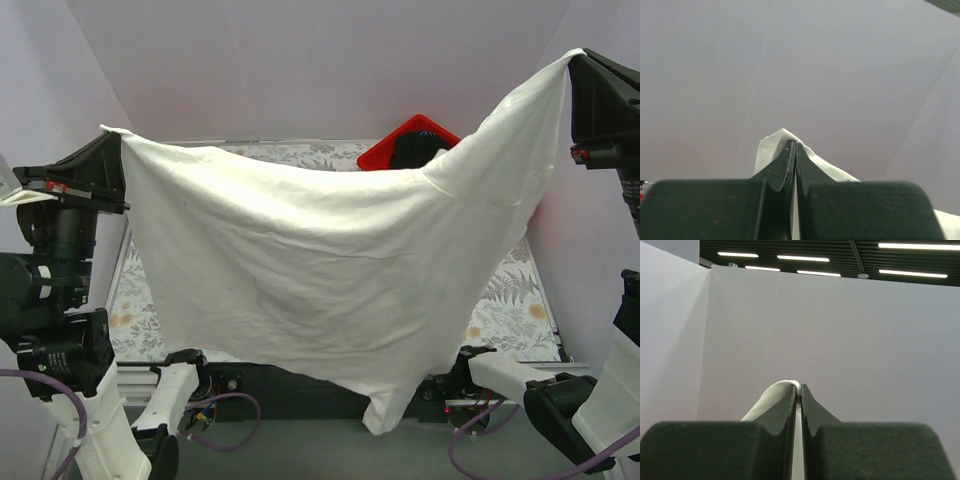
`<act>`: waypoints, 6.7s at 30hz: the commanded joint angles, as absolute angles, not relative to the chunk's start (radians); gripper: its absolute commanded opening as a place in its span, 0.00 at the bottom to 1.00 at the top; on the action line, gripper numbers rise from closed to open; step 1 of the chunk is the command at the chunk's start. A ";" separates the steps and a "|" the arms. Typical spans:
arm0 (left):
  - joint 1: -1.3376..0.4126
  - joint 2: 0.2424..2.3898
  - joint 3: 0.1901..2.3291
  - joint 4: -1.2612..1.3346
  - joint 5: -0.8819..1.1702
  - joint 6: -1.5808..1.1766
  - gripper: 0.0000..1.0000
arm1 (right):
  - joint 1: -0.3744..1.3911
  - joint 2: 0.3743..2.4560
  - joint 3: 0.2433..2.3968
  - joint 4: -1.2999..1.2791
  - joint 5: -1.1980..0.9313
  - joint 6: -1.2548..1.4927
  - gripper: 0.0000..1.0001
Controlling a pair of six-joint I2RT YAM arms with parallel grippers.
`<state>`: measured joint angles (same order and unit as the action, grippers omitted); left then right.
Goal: Fold and stack the t-shirts
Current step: Flatten the tshirt out
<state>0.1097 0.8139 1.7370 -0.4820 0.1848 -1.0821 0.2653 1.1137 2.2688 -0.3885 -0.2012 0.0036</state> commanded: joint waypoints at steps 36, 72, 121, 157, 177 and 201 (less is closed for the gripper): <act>0.014 1.319 0.789 0.149 -0.002 -1.183 0.93 | 0.416 1.436 1.158 0.117 0.124 0.041 0.68; 0.051 1.784 0.853 0.207 0.282 -1.264 0.95 | 0.466 1.894 1.084 0.124 -0.039 0.189 0.66; 0.100 1.474 0.785 0.126 0.152 -1.216 0.96 | 0.509 1.703 1.143 0.069 -0.015 0.169 0.67; 0.103 1.950 1.054 0.106 0.187 -1.221 0.96 | 0.437 2.114 1.411 -0.031 0.075 0.193 0.67; -0.067 1.257 0.692 0.036 -0.613 -1.343 0.98 | 0.426 1.809 1.347 0.087 -0.167 0.169 0.67; -0.028 0.947 0.511 -0.721 -0.554 -2.158 0.96 | -0.054 1.462 0.827 0.314 -0.739 0.308 0.69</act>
